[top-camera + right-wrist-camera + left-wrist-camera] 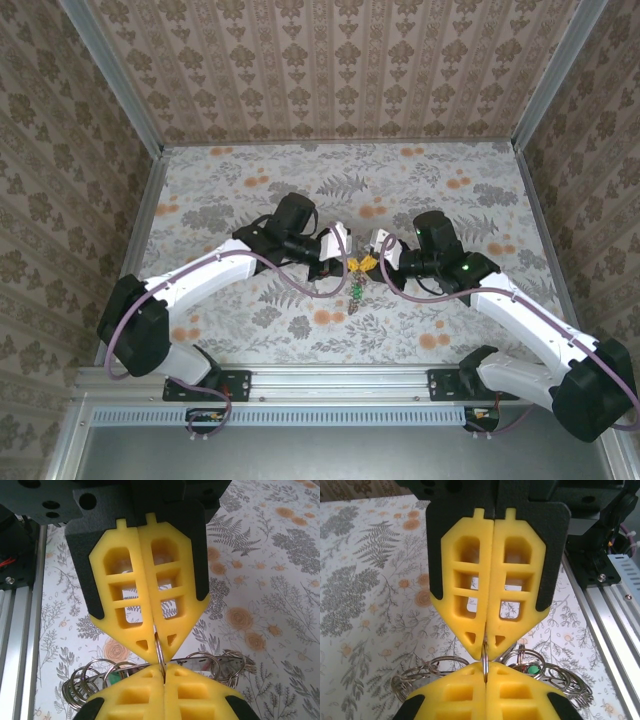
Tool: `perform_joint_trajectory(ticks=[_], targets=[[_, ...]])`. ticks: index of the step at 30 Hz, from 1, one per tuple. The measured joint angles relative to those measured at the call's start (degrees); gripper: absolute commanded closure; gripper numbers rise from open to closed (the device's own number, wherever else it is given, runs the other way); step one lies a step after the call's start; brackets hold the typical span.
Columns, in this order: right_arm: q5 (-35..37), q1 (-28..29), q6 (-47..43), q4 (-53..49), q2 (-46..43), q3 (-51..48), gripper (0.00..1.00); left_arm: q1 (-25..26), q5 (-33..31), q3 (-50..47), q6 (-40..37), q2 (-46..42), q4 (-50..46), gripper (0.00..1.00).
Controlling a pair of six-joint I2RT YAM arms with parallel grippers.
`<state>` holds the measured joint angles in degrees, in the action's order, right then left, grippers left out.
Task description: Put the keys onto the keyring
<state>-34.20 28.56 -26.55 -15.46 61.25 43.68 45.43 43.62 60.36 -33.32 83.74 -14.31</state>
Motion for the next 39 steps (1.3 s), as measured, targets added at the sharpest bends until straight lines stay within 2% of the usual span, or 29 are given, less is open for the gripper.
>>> perform_joint_trajectory(ticks=[4,7,19,22,24,27,29,32,39], targets=[[1.14,0.22,-0.92,-0.72,-0.13,0.44,1.0,0.04,-0.26,0.09,0.07,0.0,0.13,1.0],[1.22,0.2,-1.42,-0.61,-0.66,0.42,0.96,-0.11,0.44,0.07,0.63,0.0,0.96,1.0],[-1.9,-0.48,-0.07,4.11,-1.22,-0.94,0.88,-3.17,10.34,-3.39,3.76,0.0,8.7,1.0],[-2.47,-0.68,0.13,4.83,-1.22,-1.01,0.89,-3.58,11.63,-3.96,4.28,-0.02,10.43,1.0],[-2.73,-0.85,0.35,4.98,-1.22,-1.01,0.96,-3.78,12.15,-4.35,4.74,-0.02,11.23,1.0],[-2.99,-0.94,0.94,5.2,-1.27,-1.01,1.0,-3.91,12.33,-4.5,5.25,-0.22,11.74,0.98],[-3.17,-0.98,1.05,5.42,-1.31,-1.01,1.0,-3.91,12.07,-4.5,5.27,-0.37,11.76,0.89],[-3.08,-0.98,1.18,5.18,-1.29,-1.01,1.0,-3.85,10.67,-4.5,5.22,-1.22,11.52,0.84],[-1.95,-0.92,1.18,3.58,-1.29,-1.01,1.0,-3.17,4.24,-4.44,3.39,-3.15,7.52,0.78]])
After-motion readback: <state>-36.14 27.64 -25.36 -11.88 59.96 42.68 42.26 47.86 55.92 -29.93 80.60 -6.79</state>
